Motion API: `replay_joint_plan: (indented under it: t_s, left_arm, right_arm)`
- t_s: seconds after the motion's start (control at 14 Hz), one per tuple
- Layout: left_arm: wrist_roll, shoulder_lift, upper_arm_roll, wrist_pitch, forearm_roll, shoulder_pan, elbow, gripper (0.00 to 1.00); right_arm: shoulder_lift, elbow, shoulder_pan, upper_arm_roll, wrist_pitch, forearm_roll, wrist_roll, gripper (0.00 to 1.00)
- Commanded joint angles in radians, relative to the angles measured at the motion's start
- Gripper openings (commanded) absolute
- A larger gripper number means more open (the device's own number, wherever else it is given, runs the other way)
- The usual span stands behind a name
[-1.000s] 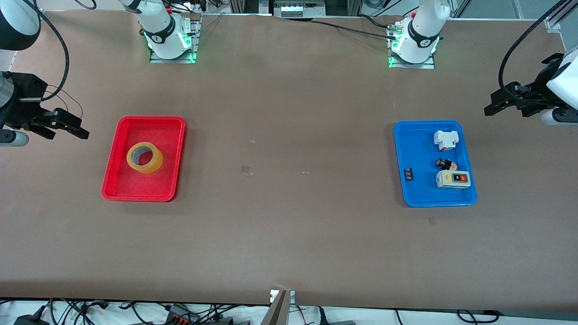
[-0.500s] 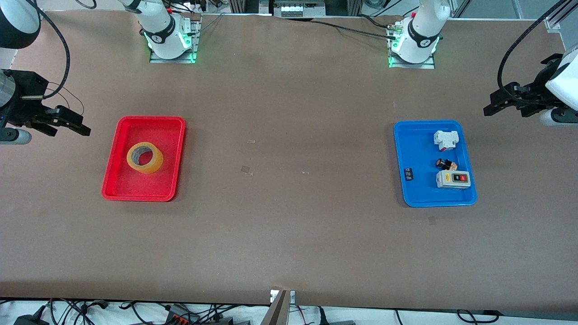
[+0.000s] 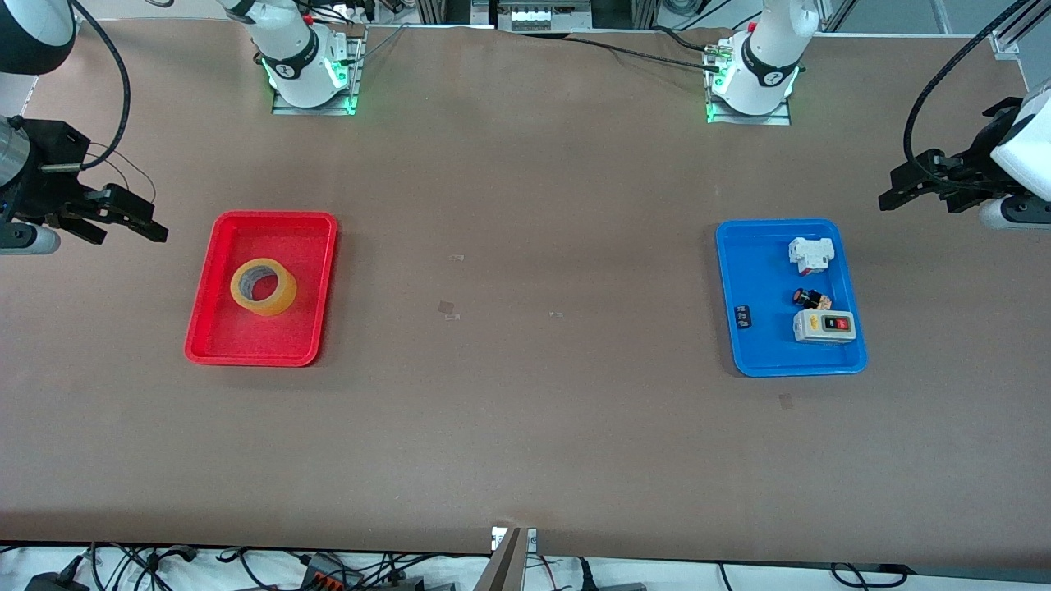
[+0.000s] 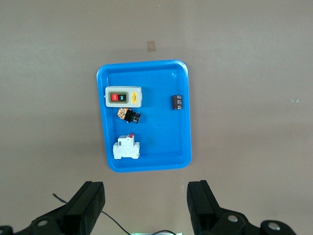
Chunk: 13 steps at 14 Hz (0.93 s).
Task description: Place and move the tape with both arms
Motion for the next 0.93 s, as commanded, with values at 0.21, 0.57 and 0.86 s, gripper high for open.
replay_joint_plan:
  t_s: [0.21, 0.57, 0.86]
  left_arm:
    - [0.001, -0.006, -0.002, -0.014, 0.006, 0.004, 0.006, 1.00]
    - [-0.003, -0.008, -0.002, -0.015, 0.007, 0.006, 0.006, 1.00]
    - [-0.006, -0.009, -0.002, -0.026, 0.006, 0.006, 0.009, 1.00]
  right_arm:
    - [-0.030, -0.009, 0.014, -0.028, -0.036, 0.004, -0.017, 1.00]
    - [-0.033, -0.006, 0.009, -0.028, -0.058, 0.003, -0.017, 1.00]
    - [-0.032, -0.008, 0.009, -0.024, -0.059, 0.001, -0.017, 1.00]
